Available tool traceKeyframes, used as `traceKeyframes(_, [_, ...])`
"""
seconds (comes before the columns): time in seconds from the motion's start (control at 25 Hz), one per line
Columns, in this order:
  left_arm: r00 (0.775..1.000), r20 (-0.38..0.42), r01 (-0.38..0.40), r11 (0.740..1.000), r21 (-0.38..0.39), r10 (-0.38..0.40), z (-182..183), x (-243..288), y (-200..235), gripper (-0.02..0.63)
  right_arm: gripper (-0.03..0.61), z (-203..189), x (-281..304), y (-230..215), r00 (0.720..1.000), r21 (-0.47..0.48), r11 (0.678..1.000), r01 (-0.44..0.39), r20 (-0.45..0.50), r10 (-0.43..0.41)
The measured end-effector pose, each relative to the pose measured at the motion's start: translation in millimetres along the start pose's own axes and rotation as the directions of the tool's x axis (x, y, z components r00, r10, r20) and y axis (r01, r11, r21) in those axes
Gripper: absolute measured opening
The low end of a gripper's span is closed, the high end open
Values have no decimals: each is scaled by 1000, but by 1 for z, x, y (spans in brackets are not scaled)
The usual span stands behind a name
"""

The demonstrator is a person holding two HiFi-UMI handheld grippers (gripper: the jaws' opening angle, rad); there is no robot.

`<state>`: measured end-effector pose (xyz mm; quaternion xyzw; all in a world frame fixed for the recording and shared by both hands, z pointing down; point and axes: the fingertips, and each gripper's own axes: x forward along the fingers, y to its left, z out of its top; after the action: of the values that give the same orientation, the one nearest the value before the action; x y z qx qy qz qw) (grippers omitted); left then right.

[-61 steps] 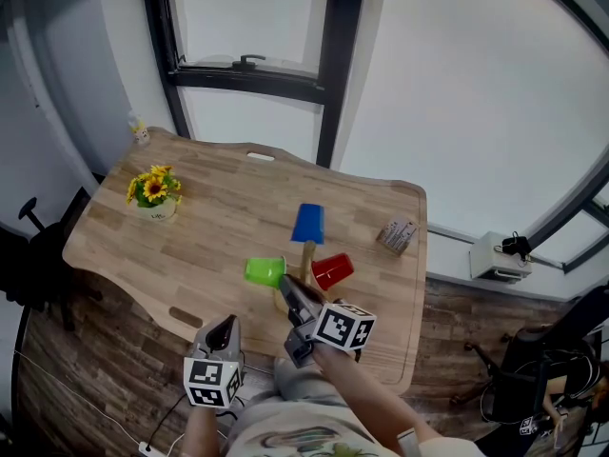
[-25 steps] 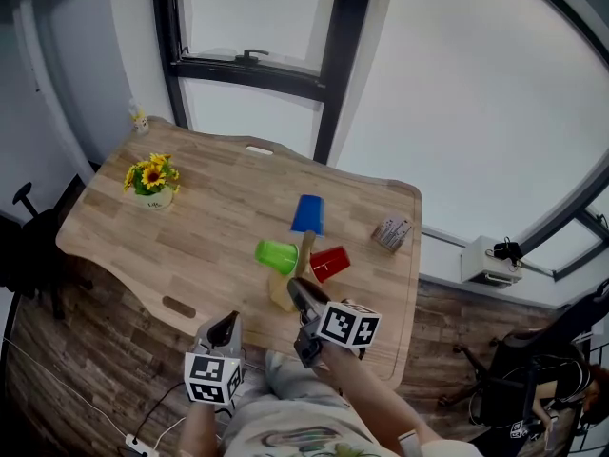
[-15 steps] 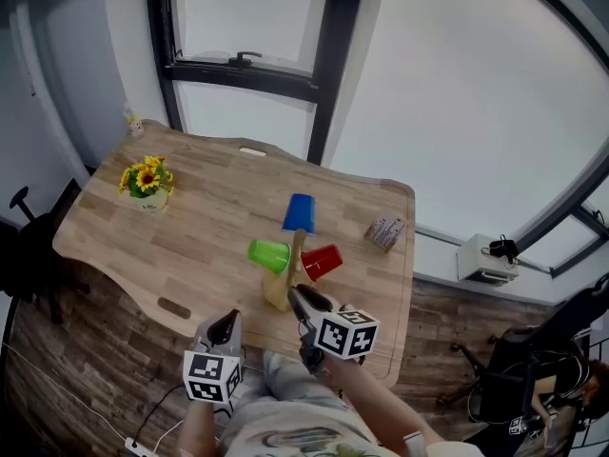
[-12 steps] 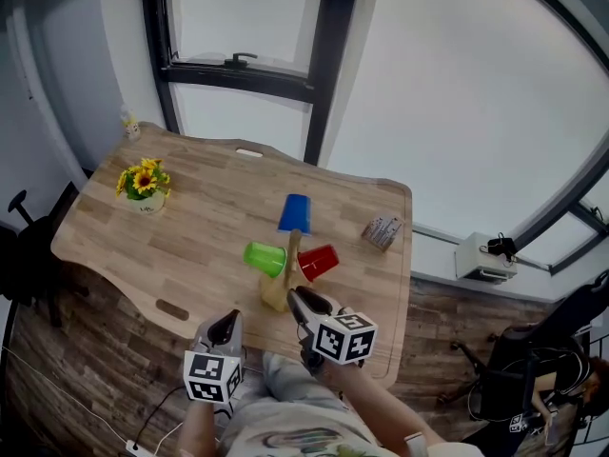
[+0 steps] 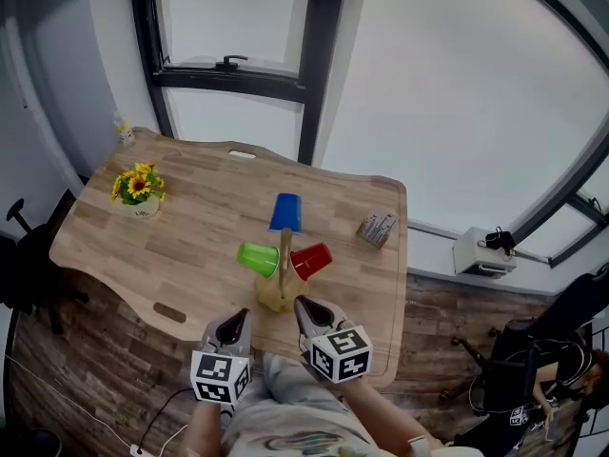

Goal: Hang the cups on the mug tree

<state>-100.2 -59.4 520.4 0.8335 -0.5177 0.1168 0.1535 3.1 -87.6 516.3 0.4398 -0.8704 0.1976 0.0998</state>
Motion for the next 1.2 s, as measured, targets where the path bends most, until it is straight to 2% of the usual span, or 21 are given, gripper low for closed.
traceKeyframes(0.52, [997,-12,73,997,38,-72,1,12,-38,5,-2,-15,-23,5,1000,11,1000,-8,-14,8])
traceKeyframes(1.2, [992,-27,125,990,64,-123,-1,20,-63,5,-2,-22,-41,6,1000,24,1000,-9,-3,9])
